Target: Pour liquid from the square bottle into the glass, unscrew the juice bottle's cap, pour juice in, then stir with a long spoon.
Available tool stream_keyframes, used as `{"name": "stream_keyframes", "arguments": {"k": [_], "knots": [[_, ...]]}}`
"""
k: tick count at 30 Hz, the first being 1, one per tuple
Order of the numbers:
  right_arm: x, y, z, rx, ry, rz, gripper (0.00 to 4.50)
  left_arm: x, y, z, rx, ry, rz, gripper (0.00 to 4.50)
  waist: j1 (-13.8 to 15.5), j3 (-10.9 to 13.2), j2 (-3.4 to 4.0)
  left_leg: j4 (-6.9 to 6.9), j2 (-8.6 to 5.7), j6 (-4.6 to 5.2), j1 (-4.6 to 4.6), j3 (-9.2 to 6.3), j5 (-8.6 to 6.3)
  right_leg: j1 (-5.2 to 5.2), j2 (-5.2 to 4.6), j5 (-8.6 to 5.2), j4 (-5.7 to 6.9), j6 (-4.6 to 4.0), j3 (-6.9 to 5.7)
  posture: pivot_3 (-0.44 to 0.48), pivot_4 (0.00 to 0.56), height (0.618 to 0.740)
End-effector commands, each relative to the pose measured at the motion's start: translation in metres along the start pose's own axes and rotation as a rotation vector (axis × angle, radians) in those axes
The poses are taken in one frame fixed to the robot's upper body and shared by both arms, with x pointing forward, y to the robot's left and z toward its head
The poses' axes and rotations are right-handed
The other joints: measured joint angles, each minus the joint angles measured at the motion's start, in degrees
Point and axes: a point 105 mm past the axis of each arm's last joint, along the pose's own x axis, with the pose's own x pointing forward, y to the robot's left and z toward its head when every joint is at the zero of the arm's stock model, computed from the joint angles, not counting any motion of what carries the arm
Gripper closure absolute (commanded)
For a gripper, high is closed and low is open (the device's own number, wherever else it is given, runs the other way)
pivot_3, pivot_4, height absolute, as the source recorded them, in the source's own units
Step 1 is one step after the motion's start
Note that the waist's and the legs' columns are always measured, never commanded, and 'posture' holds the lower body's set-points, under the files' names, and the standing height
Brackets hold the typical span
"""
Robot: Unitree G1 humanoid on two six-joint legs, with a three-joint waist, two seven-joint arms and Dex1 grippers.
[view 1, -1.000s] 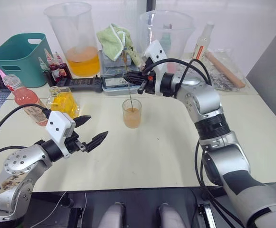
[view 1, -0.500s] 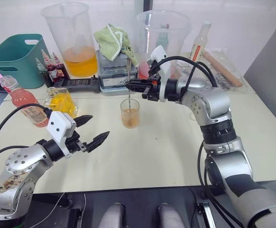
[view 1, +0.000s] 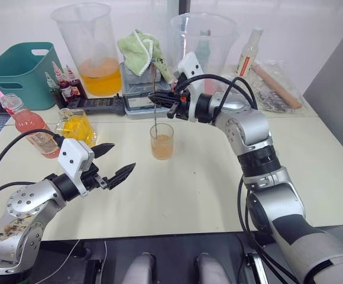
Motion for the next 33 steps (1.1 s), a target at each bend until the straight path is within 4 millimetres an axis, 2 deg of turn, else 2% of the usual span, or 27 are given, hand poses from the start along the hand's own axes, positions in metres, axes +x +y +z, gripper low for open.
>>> {"name": "stream_keyframes", "arguments": {"k": [1,3,6,13,18,24,31,33], "knots": [[-0.017,-0.004,0.02,-0.057,-0.005,0.051,4.5,-0.002,0.0,0.009,0.034,-0.029,0.007,0.05,0.3,0.0,0.0,0.0,0.0,0.0,0.0,0.0,0.0,0.0,0.0,0.0,0.0,0.0,0.0,0.0,0.15,0.74],[-0.027,-0.007,0.026,-0.048,-0.012,0.061,4.5,-0.002,0.0,0.008,0.034,-0.027,0.008,0.05,0.6,0.0,0.0,0.01,-0.02,0.0,-0.01,0.0,0.0,0.03,-0.02,0.01,-0.03,0.01,0.0,0.0,0.15,0.74],[-0.031,-0.011,0.03,-0.027,-0.031,0.047,4.5,-0.002,0.0,0.008,0.034,-0.027,0.009,0.05,0.5,0.0,0.0,0.02,0.0,0.0,0.0,0.0,0.0,0.04,-0.01,0.02,-0.06,0.02,0.0,0.0,0.15,0.74],[-0.03,-0.002,0.027,0.041,-0.007,0.103,4.5,-0.002,0.001,0.006,0.033,-0.024,0.008,0.05,0.3,0.0,0.0,0.01,0.09,0.0,0.0,0.0,0.0,0.0,0.13,0.05,-0.04,-0.03,0.05,0.0,0.15,0.74],[-0.033,-0.005,0.028,0.022,0.015,0.081,4.5,-0.002,0.001,0.005,0.035,-0.022,0.01,0.05,0.3,0.0,0.0,0.01,0.08,0.0,0.0,0.0,0.0,0.0,0.12,0.06,-0.05,-0.03,0.06,0.0,0.15,0.74],[-0.029,-0.004,0.038,0.126,-0.054,0.094,4.5,-0.003,0.0,0.004,0.031,-0.019,0.011,0.05,0.2,0.0,0.0,0.01,0.09,0.0,0.0,0.0,0.0,-0.01,0.13,0.06,-0.05,-0.04,0.07,0.0,0.15,0.74],[-0.019,-0.02,0.048,0.104,-0.116,-0.016,4.5,-0.002,0.0,0.003,0.032,-0.018,0.005,0.05,-0.2,0.0,0.0,0.0,0.12,-0.01,0.0,0.01,-0.01,-0.04,0.19,0.07,-0.03,-0.07,0.09,0.0,0.15,0.74],[-0.02,-0.026,0.048,0.048,-0.099,-0.051,4.5,-0.003,-0.001,0.003,0.032,-0.018,0.003,0.05,-0.2,0.0,0.0,0.0,0.12,-0.01,0.0,0.01,-0.01,-0.04,0.18,0.08,-0.03,-0.07,0.1,0.0,0.15,0.74]]}}
